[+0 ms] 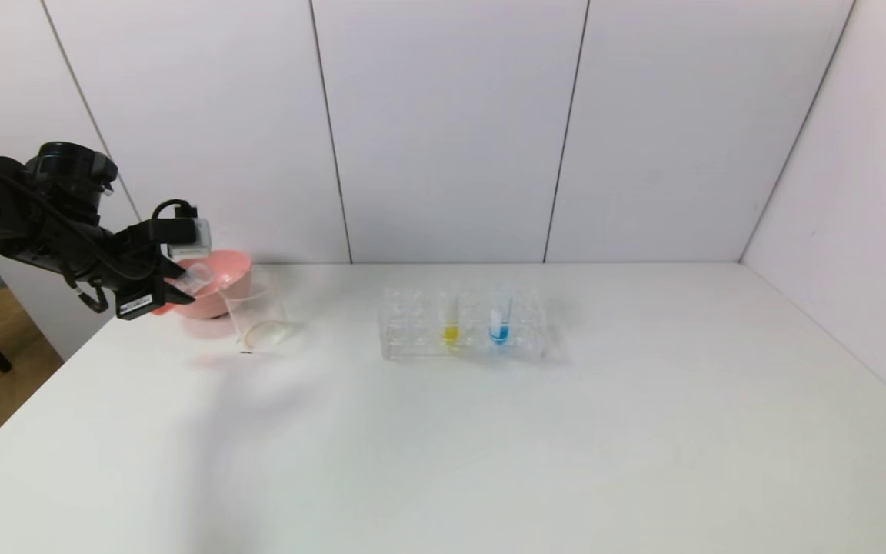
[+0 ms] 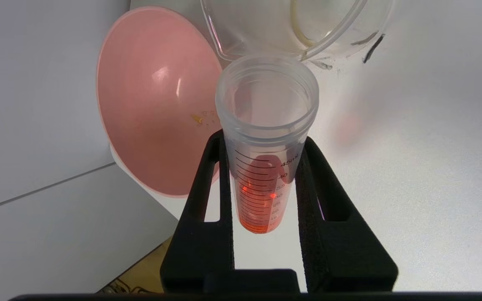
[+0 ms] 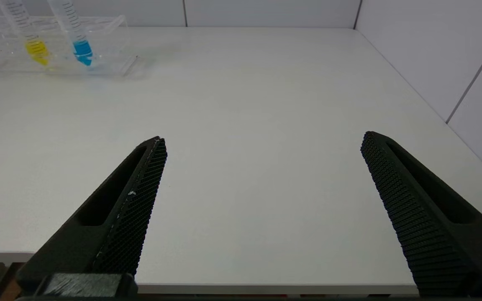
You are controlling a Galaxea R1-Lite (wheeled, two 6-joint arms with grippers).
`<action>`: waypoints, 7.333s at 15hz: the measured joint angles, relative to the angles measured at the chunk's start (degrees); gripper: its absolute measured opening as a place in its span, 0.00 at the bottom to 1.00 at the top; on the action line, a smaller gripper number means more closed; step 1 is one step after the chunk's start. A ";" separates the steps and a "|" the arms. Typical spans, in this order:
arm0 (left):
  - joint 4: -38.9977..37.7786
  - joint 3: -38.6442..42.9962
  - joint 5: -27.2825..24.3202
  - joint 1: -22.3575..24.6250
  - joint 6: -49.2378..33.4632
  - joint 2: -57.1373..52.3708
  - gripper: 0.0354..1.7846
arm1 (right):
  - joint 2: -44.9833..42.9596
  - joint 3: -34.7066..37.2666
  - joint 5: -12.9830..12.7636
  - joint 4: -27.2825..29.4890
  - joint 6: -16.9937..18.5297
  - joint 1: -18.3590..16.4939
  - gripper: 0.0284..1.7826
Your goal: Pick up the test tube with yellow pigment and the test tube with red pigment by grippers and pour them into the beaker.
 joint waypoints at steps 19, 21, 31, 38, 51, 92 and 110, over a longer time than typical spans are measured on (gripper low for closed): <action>-3.11 -0.54 8.36 -3.79 6.03 -0.39 0.24 | 0.00 0.00 0.00 0.00 -0.02 0.00 0.95; -3.11 -0.59 8.72 -3.88 6.21 -0.39 0.24 | 0.00 0.00 0.00 0.00 0.00 0.00 0.95; -3.06 -0.09 12.13 -4.90 8.55 -0.77 0.24 | 0.00 0.00 0.00 0.00 0.00 0.00 0.95; -0.41 -0.83 12.00 -5.14 8.02 -1.07 0.24 | 0.00 0.00 0.00 0.00 -0.02 0.00 0.95; 11.91 -8.78 11.74 -5.62 8.11 -0.06 0.24 | 0.00 0.00 0.02 0.00 0.00 0.00 0.95; 22.11 -19.05 29.21 -10.63 7.41 5.75 0.24 | 0.00 0.00 0.00 0.00 0.00 0.00 0.95; 21.50 -19.25 34.97 -13.35 2.12 6.51 0.24 | 0.00 0.00 0.00 0.00 0.00 0.00 0.95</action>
